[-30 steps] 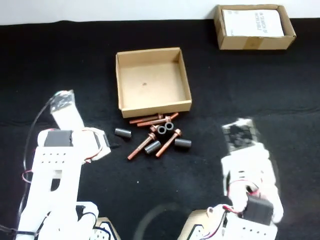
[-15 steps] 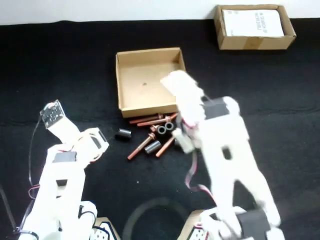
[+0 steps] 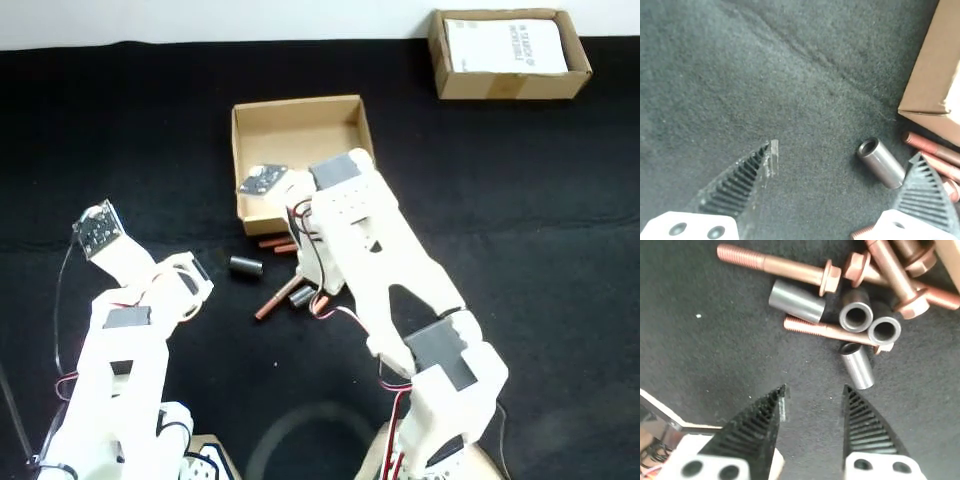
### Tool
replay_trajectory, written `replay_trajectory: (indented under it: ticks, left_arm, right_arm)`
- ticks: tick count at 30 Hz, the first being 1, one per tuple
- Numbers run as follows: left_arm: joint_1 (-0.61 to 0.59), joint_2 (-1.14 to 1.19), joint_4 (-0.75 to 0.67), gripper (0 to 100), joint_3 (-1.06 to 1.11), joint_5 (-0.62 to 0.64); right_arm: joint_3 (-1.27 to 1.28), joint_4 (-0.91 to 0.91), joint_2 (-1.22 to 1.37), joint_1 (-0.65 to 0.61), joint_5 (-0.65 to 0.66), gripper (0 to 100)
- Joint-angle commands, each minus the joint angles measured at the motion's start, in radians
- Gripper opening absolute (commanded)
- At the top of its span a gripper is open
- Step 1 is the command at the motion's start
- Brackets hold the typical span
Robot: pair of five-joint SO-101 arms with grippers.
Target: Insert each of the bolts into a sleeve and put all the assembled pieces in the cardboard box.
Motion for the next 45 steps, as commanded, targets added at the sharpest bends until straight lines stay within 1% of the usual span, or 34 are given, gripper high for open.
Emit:
replay_trajectory:
  ticks: [1,5,10,15,20,24,26,32,35,42,45]
  left_arm:
    - [-0.01,0.001,-0.017,39,0.001,-0.003]
    - [-0.01,0.001,-0.017,39,0.001,-0.005]
    - [-0.01,0.002,-0.017,39,0.001,-0.005]
    - [-0.01,0.002,-0.017,39,0.001,-0.005]
    - [-0.01,0.002,-0.017,39,0.001,-0.005]
    - [-0.012,0.002,-0.017,39,-0.001,-0.006]
    - [-0.012,0.002,-0.017,39,-0.001,-0.025]
    - [-0.012,0.004,-0.017,39,-0.001,-0.032]
    - [-0.012,0.004,-0.015,39,-0.001,-0.032]
    - [-0.012,0.004,-0.012,39,-0.001,-0.032]
    - [-0.012,0.002,-0.012,39,0.001,-0.032]
  right_arm:
    - [0.001,-0.005,-0.004,0.048,0.098,15.9]
    - [0.061,-0.061,-0.002,0.073,0.192,15.9]
    - [0.153,-0.102,-0.001,0.071,0.238,16.2]
    - [0.259,-0.18,-0.001,0.101,0.321,16.3]
    - [0.269,-0.239,0.001,0.124,0.382,16.3]
    - [0.265,-0.249,0.027,0.127,0.407,16.3]
    - [0.228,-0.228,0.061,0.127,0.407,16.3]
    - [0.004,-0.065,0.142,0.125,0.41,16.3]
    - [-0.081,-0.027,0.199,0.134,0.454,16.3]
    - [-0.211,-0.015,0.346,0.139,0.457,16.3]
    - [-0.234,-0.015,0.414,0.151,0.491,16.3]
